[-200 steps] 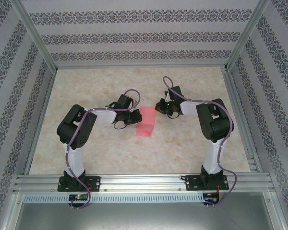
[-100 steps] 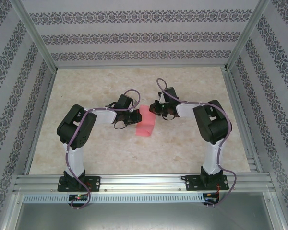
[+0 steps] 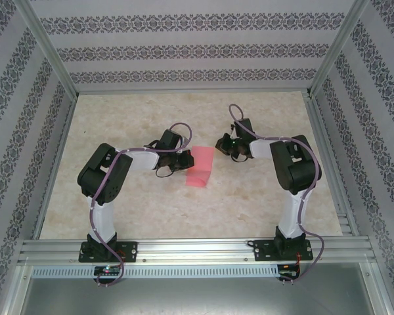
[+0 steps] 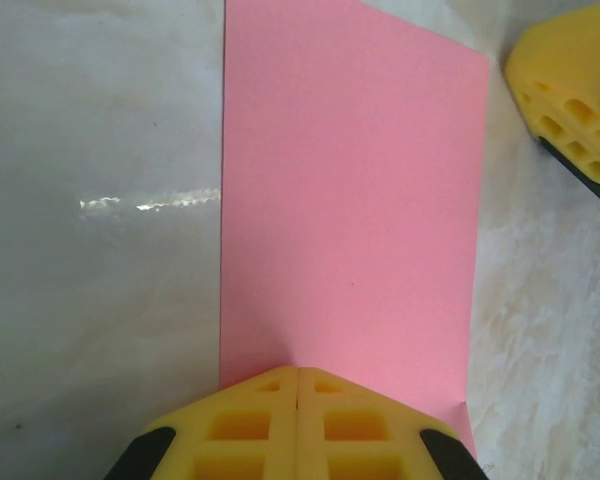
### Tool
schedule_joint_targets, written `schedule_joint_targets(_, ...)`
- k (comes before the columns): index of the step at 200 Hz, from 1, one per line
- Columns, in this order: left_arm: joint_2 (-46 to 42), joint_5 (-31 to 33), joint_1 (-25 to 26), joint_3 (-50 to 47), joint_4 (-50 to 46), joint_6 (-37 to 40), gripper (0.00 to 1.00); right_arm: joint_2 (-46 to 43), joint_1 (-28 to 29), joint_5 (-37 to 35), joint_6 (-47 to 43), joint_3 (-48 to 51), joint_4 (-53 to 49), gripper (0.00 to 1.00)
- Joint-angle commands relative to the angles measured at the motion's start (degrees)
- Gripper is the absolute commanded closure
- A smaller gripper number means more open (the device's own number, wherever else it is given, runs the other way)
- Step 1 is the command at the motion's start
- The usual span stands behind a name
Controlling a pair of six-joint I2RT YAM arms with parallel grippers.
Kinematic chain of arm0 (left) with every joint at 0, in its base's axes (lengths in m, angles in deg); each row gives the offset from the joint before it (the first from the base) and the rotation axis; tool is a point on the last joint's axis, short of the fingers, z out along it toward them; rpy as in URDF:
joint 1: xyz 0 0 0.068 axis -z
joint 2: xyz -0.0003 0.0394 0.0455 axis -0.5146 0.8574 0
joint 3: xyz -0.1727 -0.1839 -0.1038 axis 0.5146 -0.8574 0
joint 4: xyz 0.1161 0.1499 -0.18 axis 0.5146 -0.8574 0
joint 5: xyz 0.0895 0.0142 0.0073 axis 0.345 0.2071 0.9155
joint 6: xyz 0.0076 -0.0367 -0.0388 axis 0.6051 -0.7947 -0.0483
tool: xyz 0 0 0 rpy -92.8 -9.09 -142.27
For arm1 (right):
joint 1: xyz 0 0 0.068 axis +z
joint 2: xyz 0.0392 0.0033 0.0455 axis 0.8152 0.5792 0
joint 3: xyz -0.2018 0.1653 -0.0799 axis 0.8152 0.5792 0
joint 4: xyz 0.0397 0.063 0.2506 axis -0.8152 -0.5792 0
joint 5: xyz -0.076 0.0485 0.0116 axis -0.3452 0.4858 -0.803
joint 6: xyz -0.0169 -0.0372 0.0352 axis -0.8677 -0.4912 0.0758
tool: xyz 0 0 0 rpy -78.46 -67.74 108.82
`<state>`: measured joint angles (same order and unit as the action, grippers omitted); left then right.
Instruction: Fold a paper plane with a square sheet of paper (pick it up from the middle)
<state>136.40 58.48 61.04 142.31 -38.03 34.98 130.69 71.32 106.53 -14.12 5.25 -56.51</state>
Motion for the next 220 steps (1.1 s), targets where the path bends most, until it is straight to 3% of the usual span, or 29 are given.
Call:
schedule_joint_targets(1, 8.0, 9.4, 0.1, -6.3, -16.4, 1.6, 0.99, -6.7, 0.3, -1.4, 0.6, 2.7, 2.3, 0.97)
schedule_joint_targets(44, 8.1, 9.4, 0.1, -5.9, -15.9, 1.4, 0.99, -13.1, 7.9, 1.8, 1.9, 10.5, 0.7, 0.96)
schedule_joint_targets(85, 8.4, 9.5, 0.1, -5.8, -15.5, 1.5, 0.99, -12.4, 13.3, 2.4, 4.3, 14.6, 2.6, 0.97)
schedule_joint_targets(136, 8.7, 9.4, 0.1, -5.7, -15.0, 1.4, 0.99, -9.6, 15.1, 3.4, 4.7, 16.1, 3.4, 0.97)
schedule_joint_targets(220, 9.9, 10.2, 0.1, -6.2, -14.4, 0.5, 0.99, -13.2, 15.5, 7.1, 0.3, 20.8, -2.4, 0.97)
